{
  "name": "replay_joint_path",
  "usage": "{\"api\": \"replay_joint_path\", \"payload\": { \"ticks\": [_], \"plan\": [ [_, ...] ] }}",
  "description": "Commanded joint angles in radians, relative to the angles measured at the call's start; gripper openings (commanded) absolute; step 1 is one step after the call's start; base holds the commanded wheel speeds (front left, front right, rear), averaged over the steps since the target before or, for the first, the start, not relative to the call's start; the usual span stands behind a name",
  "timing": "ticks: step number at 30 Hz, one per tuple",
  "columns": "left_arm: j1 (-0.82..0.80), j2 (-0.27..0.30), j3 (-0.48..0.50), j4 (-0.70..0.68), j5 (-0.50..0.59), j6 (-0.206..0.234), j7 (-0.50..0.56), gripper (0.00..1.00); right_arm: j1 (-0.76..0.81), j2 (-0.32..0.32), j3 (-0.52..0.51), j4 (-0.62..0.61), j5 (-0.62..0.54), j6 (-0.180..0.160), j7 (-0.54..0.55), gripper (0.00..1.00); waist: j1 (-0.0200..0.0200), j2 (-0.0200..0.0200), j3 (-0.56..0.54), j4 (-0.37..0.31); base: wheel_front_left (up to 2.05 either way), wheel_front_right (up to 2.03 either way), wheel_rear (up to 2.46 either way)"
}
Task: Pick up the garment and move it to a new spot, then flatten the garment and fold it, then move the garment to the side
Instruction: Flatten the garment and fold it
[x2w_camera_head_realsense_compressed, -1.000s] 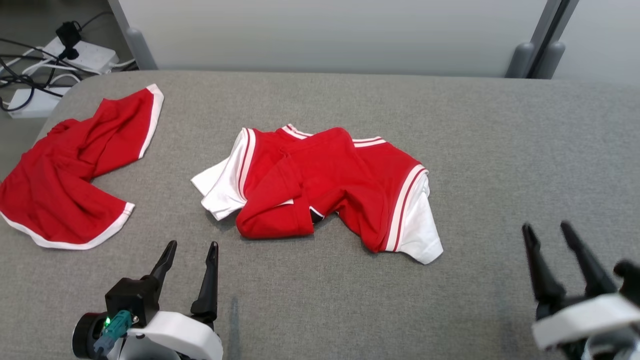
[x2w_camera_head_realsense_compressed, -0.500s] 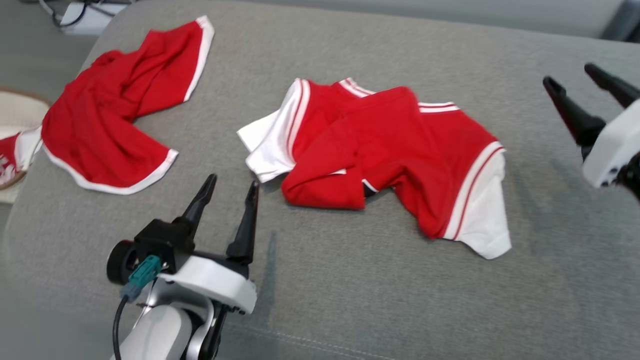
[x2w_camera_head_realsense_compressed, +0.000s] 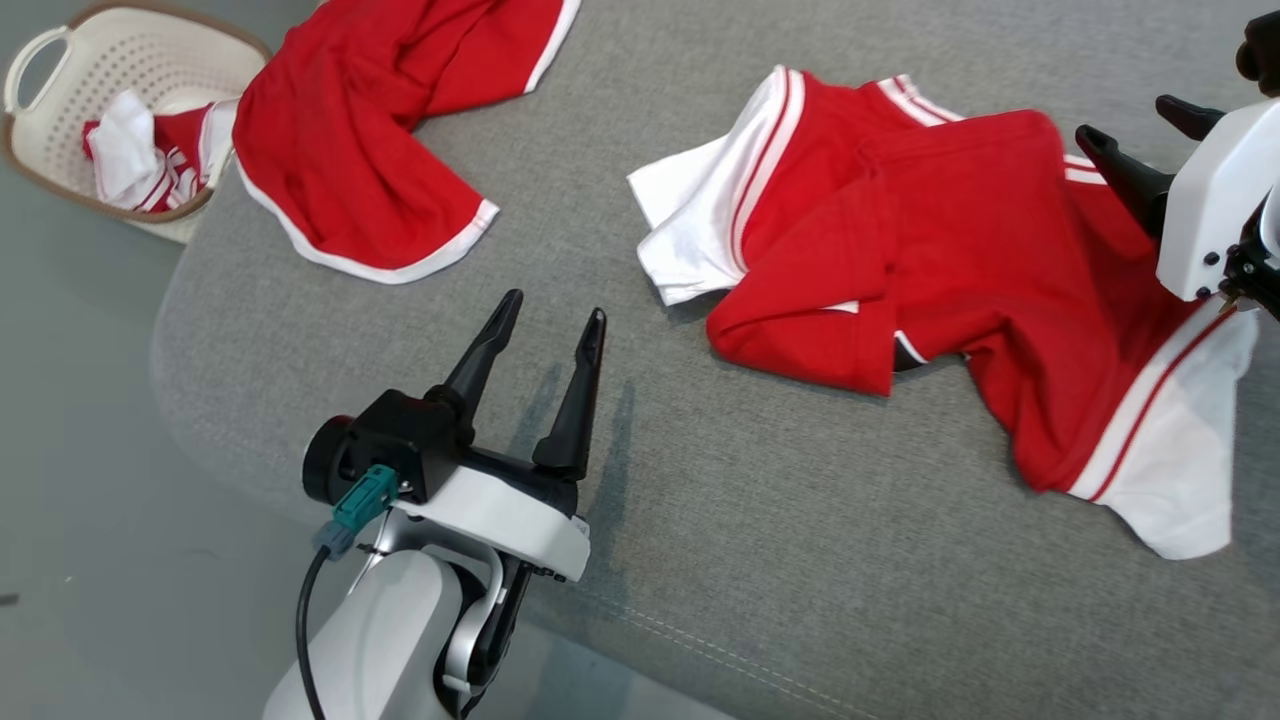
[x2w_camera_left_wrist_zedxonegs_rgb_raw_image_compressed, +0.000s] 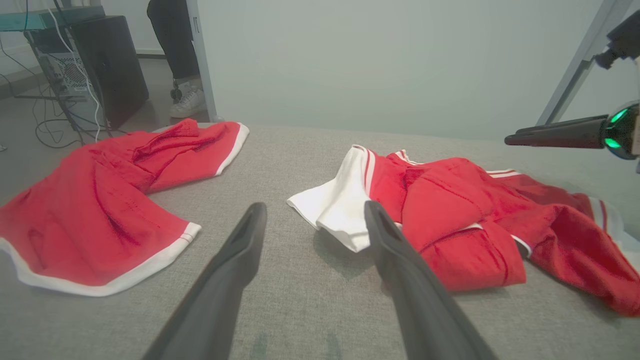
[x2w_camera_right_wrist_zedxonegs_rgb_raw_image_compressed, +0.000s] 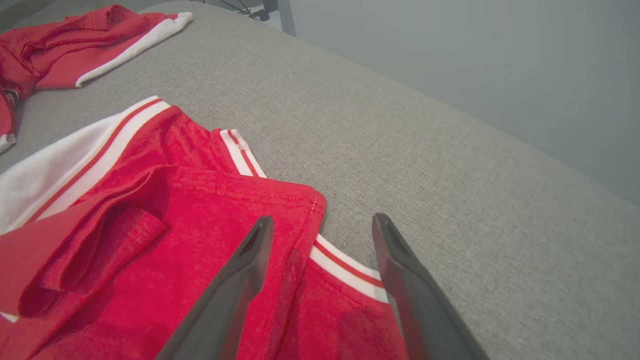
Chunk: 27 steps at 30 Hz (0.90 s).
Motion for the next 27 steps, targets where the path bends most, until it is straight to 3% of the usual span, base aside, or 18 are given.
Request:
{"api": "replay_joint_path", "payload": {
  "ticks": [1,15,16,17,18,27],
  "plan": [
    [-0.046,0.009,0.029,-0.008,-0.007,-0.013,-0.019,1.00,-0.025,-0.009,0.031,0.020,0.017,0.004,-0.018,1.00,0.0000,0.0000,0.044,0.046,0.00,0.00,0.00],
    [-0.079,-0.029,0.028,0.061,-0.009,-0.042,-0.052,1.00,-0.107,0.000,0.191,0.145,0.104,0.004,-0.056,1.00,0.0000,0.0000,0.076,0.083,0.00,0.00,0.00],
    [-0.080,-0.031,0.028,0.064,-0.010,-0.044,-0.053,1.00,-0.110,-0.001,0.201,0.148,0.112,0.004,-0.062,0.50,0.0000,0.0000,0.074,0.083,0.00,0.00,0.00],
    [-0.081,-0.032,0.029,0.067,-0.009,-0.045,-0.054,1.00,-0.114,-0.002,0.213,0.148,0.117,0.004,-0.071,0.21,0.0000,0.0000,0.073,0.081,0.00,0.00,0.00],
    [-0.081,-0.034,0.029,0.069,-0.009,-0.046,-0.055,1.00,-0.117,-0.002,0.221,0.152,0.125,0.004,-0.079,0.00,0.0000,0.0000,0.072,0.080,0.00,0.00,0.00],
    [-0.084,-0.036,0.030,0.075,0.004,-0.050,-0.059,1.00,-0.144,0.000,0.246,0.192,0.151,0.004,-0.230,0.00,0.0000,0.0000,0.064,0.068,0.00,0.00,0.00]
  ]
}}
